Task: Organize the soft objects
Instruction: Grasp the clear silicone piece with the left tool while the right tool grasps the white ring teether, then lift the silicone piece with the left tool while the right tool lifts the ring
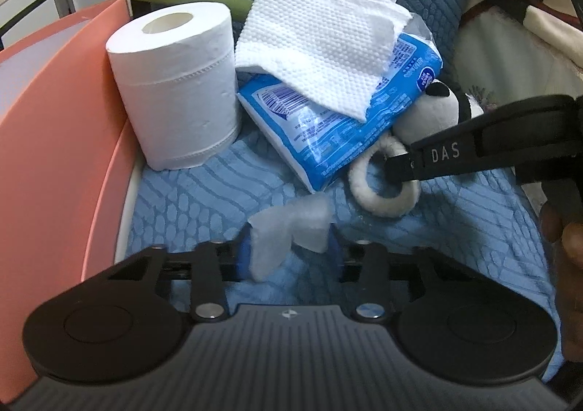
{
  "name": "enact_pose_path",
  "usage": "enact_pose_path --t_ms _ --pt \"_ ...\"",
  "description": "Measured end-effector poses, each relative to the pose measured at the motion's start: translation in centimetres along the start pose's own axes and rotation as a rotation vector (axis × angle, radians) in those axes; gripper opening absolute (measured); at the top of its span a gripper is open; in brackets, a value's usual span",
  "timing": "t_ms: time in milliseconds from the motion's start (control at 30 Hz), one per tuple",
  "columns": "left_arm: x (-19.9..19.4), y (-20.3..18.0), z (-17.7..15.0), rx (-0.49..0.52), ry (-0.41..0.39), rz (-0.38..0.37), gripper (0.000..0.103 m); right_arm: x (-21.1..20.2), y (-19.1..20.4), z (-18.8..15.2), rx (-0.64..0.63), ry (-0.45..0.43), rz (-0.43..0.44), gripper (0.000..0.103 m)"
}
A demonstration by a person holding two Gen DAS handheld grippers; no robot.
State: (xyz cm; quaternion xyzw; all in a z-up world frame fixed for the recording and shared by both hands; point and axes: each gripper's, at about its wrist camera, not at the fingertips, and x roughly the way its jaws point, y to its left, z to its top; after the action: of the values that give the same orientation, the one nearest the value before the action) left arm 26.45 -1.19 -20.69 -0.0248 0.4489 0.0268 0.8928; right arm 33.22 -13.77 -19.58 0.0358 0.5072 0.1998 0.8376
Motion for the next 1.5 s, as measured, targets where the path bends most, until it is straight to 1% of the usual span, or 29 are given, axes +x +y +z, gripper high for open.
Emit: enact_pose_path --t_ms 33,133,200,267,367,533,733,833,1033,1367,1500 --pt "-0.1 0.1 0.0 -0.011 0.005 -0.006 0.034 -0.1 0.0 -0.1 0.000 0.001 0.006 0.011" --pt "-0.8 0.4 -0.3 -0.043 0.015 -0.011 0.028 -0.7 0.2 -0.3 0.006 -0.003 0.028 0.011" --pt "-1.3 0.8 -0.5 -0.061 0.010 -0.015 0.026 -1.0 0.1 -0.4 0.016 -0.003 0.046 0.011" --pt "-2.0 1.2 -0.8 -0.079 -0.004 -0.020 0.026 -1.3 -0.1 -0.5 0.040 -0.007 0.077 0.011" --pt "-3.1 1.8 -1.1 -0.101 -0.009 -0.006 0.026 -1.9 -0.4 -0.7 0.071 -0.018 0.130 0.011" --pt "-5.2 3.8 -1.5 -0.190 -0.025 -0.007 0.026 -2.6 -1.0 -1.0 0.114 -0.024 0.172 0.011" --pt "-6.9 4.9 -2.4 -0.222 -0.031 0.010 0.025 -3.8 -1.6 -1.7 0.144 -0.037 0.211 0.011" --pt "-7.7 5.0 -2.9 -0.232 -0.028 0.002 0.026 -4.1 -1.6 -2.5 0.131 -0.027 0.199 0.011" --pt "-9.4 4.5 -3.7 -0.223 -0.042 -0.022 0.026 -5.5 -1.5 -3.7 0.145 -0.042 0.229 0.011" --pt "-10.9 3.8 -4.8 -0.207 -0.031 -0.048 0.026 -7.5 -0.3 -6.6 0.120 -0.053 0.176 0.011" --pt "-11.5 3.2 -5.1 -0.160 -0.029 -0.049 0.026 -8.6 0.1 -7.4 0.112 -0.070 0.152 0.011"
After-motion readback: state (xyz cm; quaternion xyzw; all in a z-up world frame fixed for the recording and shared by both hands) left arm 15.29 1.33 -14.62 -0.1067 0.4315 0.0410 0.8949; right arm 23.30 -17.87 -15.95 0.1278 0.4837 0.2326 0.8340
